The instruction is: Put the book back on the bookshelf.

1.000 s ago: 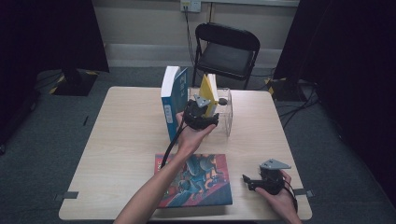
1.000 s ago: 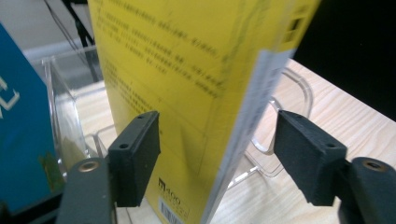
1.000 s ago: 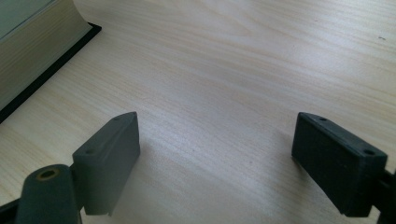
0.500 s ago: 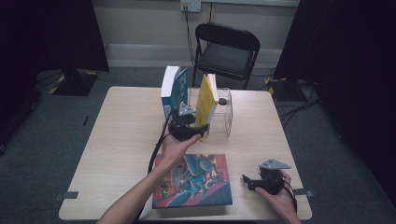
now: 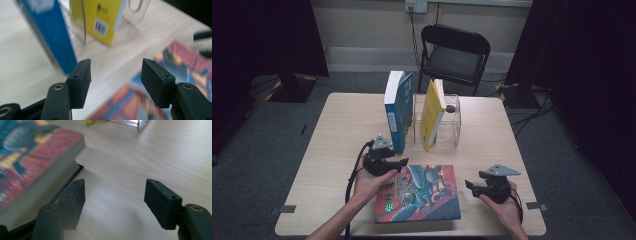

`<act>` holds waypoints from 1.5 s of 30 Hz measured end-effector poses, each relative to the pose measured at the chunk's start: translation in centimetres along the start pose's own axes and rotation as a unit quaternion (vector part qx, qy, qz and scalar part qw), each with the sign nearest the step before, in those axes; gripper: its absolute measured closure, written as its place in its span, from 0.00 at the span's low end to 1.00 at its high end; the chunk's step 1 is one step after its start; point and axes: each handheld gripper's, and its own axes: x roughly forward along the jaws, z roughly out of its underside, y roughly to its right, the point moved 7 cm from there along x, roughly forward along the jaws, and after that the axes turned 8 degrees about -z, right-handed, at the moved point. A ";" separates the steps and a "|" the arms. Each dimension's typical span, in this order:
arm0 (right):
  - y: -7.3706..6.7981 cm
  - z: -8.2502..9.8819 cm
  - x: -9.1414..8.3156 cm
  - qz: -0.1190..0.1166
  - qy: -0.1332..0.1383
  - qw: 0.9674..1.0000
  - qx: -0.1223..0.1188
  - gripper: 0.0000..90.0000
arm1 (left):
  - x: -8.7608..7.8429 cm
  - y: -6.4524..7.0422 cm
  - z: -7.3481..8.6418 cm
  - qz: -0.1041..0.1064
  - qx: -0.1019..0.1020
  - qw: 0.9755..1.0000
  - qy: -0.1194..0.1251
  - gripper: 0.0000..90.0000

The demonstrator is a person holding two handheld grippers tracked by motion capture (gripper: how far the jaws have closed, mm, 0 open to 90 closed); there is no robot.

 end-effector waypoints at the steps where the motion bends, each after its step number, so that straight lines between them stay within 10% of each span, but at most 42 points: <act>1: -0.3 -0.5 0.1 -0.004 0.004 1.000 -0.002 0.40 | -0.3 -0.2 0.5 0.000 -0.004 1.000 -0.003 0.44; 9: -2.1 -3.8 1.4 -0.027 0.030 0.999 -0.017 0.41 | -3.0 -1.6 2.5 -0.025 -0.019 0.999 0.023 0.41; 17: -3.0 -6.5 1.5 -0.065 0.060 0.996 -0.005 0.43 | -3.6 -2.2 3.7 -0.017 -0.025 1.000 -0.003 0.45; 29: -4.8 -5.1 5.2 -0.077 0.014 0.996 -0.033 0.36 | -2.8 -1.9 6.0 0.008 -0.047 0.998 -0.032 0.55; 45: -4.5 -3.5 2.9 -0.052 0.016 0.998 -0.038 0.37 | 0.1 -1.6 3.8 0.025 -0.024 0.999 -0.016 0.62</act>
